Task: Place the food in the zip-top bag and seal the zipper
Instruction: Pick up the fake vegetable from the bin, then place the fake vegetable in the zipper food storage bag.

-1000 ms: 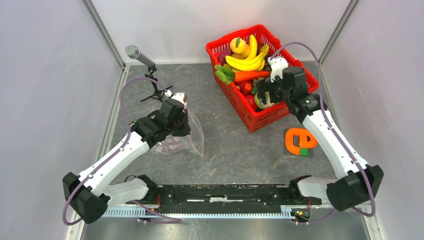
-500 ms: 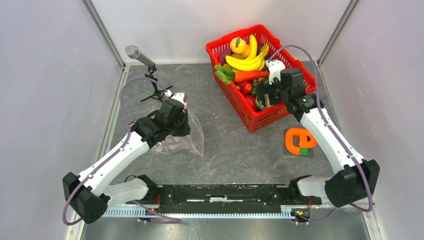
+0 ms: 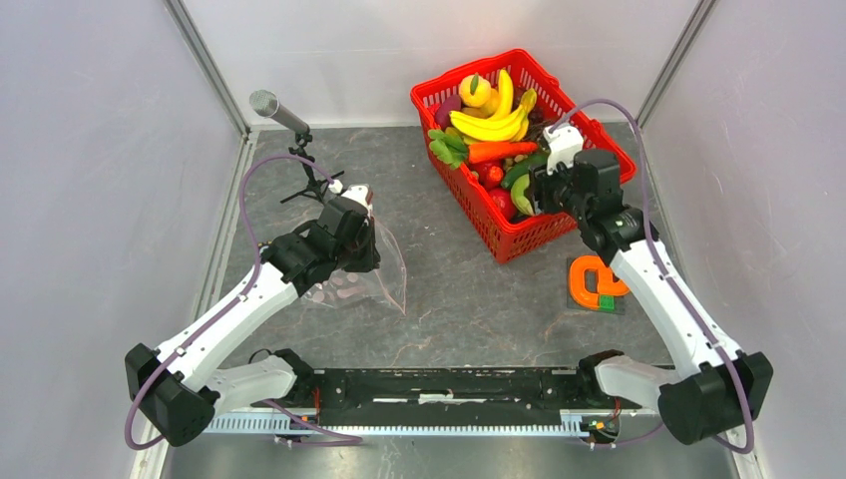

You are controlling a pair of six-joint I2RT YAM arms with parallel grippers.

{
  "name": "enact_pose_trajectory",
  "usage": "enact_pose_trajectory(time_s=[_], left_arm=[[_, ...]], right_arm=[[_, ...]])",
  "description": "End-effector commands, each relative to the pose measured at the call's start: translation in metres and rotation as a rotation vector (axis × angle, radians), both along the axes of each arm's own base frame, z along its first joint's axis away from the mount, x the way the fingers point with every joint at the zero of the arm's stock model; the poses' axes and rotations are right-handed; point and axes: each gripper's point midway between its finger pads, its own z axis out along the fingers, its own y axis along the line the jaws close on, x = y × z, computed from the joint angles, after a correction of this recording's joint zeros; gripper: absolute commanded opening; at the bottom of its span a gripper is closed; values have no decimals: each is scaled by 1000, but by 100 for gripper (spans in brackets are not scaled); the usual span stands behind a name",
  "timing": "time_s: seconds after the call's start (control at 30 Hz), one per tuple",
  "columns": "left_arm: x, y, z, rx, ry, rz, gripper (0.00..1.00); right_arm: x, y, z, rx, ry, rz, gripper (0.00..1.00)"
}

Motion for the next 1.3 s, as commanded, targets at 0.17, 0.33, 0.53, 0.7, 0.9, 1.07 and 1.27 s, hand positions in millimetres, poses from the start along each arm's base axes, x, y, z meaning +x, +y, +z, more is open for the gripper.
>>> enact_pose_trajectory(time_s=[0.17,0.33,0.53,0.7,0.9,1.07,1.27], left_arm=[[8,-4,16,-25,-61,-19,2],[6,-9,20,-50,-57,-36,2],[8,-16,29,-88,-71,-51,2],[7,-23,30,-116,-63,-67,2],[6,-28,34,-142,-59,-76,2],[2,-31,42,-181,-56,-78,2],[2,-39,46,-201,-35,-97,2]], right_arm=[[-27,20,85,265,-321,86,41],[-53,53,115,451,-394,276,38],[-87,87,127,596,-423,480,38],[-107,116,121,616,-373,636,38],[-140,177,93,592,-288,810,39],[-154,205,63,544,-221,880,39],[-180,235,41,503,-171,1021,38]])
